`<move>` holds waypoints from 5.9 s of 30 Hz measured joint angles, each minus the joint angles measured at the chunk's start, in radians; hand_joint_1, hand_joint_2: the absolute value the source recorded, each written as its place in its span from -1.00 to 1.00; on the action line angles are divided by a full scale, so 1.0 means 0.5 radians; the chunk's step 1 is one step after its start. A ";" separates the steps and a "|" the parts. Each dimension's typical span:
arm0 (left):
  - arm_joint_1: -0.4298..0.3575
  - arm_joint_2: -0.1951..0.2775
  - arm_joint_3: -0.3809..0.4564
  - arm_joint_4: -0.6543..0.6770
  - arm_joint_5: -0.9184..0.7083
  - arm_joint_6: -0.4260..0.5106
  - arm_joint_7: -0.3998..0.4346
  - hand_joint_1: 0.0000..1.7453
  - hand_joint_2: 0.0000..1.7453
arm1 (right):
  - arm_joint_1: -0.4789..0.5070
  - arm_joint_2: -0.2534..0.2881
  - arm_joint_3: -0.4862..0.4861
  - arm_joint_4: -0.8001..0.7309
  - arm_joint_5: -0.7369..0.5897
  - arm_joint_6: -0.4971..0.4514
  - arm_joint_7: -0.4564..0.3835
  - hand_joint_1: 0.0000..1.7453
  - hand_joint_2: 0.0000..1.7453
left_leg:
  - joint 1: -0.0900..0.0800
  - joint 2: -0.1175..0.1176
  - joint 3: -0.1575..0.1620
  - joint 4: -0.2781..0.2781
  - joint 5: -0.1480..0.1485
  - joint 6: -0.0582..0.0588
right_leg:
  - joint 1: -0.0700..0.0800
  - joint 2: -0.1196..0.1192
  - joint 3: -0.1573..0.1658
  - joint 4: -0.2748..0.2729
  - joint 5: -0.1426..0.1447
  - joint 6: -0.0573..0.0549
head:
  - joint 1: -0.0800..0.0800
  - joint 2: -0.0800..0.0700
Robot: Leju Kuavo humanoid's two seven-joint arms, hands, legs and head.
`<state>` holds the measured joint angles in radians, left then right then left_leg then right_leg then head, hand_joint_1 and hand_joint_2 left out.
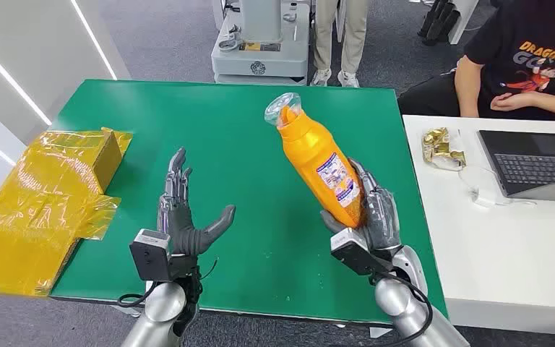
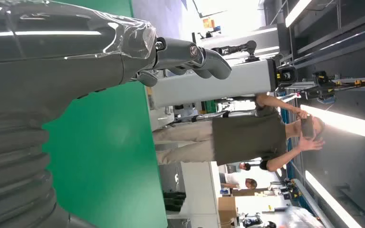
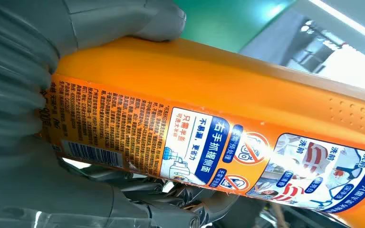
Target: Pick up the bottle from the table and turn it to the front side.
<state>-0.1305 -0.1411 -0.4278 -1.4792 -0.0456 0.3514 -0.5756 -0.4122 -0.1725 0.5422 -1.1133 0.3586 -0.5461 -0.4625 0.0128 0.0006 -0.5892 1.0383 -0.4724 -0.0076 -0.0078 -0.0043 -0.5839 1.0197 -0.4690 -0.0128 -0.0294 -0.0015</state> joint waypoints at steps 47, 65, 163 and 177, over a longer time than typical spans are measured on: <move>-0.336 -0.078 -0.156 0.053 0.232 -0.454 0.165 -1.00 1.00 | -0.221 0.278 0.164 0.227 0.225 0.542 0.003 1.00 1.00 | 0.000 0.000 -0.001 0.000 0.000 0.000 | 0.000 0.000 0.000 0.000 0.000 0.000 | 0.000 0.000; -0.342 -0.096 -0.155 0.052 0.209 -0.518 0.250 -0.93 1.00 | -0.284 0.325 0.154 0.367 0.271 0.618 -0.031 1.00 1.00 | 0.000 0.000 -0.001 0.000 0.000 0.000 | 0.000 0.000 -0.001 0.000 0.000 0.000 | 0.000 0.000; -0.253 -0.044 -0.083 -0.001 0.201 -0.382 0.252 1.00 1.00 | 0.752 0.289 -0.235 -1.132 0.008 -0.135 -0.013 -1.00 1.00 | 0.000 -0.002 -0.006 -0.001 -0.002 0.000 | 0.000 -0.003 -0.005 -0.001 -0.002 0.001 | 0.000 0.000; -0.234 -0.011 0.003 -0.078 0.026 -0.262 0.251 1.00 1.00 | 1.188 0.266 -0.320 -1.395 -0.127 -0.292 -0.089 -1.00 1.00 | 0.000 -0.001 -0.006 -0.002 -0.002 0.001 | 0.000 -0.002 -0.005 -0.001 -0.003 0.000 | 0.000 0.000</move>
<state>-0.2476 -0.1468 -0.4263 -1.5183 -0.0328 0.2203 -0.4503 0.1817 -0.0394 0.3820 -1.8106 0.2950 -0.6920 -0.5072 0.0127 0.0002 -0.5923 1.0371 -0.4734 -0.0072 -0.0077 -0.0053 -0.5866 1.0193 -0.4704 -0.0127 -0.0293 -0.0015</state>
